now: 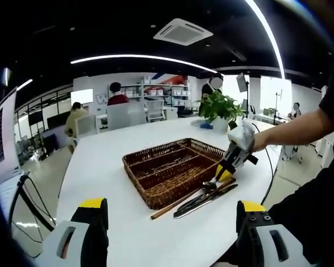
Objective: Arrange the knives, forks, and spoons in their matching storage slots by inserting each utensil handle-first until every utensil is classified and aligned in the correct compartment
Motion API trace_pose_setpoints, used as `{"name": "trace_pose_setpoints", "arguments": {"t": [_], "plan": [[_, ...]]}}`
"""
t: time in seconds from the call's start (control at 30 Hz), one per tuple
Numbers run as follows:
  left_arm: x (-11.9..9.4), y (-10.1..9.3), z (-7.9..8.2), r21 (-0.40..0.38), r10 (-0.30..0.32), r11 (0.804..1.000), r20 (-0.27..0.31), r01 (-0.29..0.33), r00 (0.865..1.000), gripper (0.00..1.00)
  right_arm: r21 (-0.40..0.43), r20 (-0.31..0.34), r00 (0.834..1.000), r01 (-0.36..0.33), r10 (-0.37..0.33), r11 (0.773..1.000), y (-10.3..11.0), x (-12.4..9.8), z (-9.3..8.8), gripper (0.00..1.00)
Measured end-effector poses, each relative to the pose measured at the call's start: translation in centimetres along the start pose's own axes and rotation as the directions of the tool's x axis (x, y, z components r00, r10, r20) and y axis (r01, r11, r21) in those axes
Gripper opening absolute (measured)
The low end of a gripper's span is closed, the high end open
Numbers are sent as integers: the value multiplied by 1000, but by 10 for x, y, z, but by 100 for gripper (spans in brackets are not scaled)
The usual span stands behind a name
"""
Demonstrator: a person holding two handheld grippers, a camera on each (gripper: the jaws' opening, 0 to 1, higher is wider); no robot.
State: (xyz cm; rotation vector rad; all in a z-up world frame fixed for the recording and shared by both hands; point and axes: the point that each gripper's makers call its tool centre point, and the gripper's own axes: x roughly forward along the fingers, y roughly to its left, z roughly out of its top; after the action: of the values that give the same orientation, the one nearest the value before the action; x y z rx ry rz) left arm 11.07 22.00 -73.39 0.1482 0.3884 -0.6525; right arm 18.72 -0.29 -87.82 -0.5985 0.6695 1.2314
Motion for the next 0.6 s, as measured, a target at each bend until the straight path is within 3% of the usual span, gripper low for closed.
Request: {"name": "trace_pose_setpoints", "arguments": {"t": [0.23, 0.4, 0.6], "plan": [[0, -3, -4, 2, -12, 1000, -21, 12, 1000, 100, -15, -9, 1000, -28, 28, 999, 4, 0, 0, 6], [2, 1, 13, 51, -46, 997, -50, 49, 998, 100, -19, -18, 999, -49, 49, 999, 4, 1, 1, 5], [3, 9, 20, 53, -49, 997, -71, 53, 996, 100, -8, -10, 999, -53, 53, 999, 3, 1, 1, 7]]}}
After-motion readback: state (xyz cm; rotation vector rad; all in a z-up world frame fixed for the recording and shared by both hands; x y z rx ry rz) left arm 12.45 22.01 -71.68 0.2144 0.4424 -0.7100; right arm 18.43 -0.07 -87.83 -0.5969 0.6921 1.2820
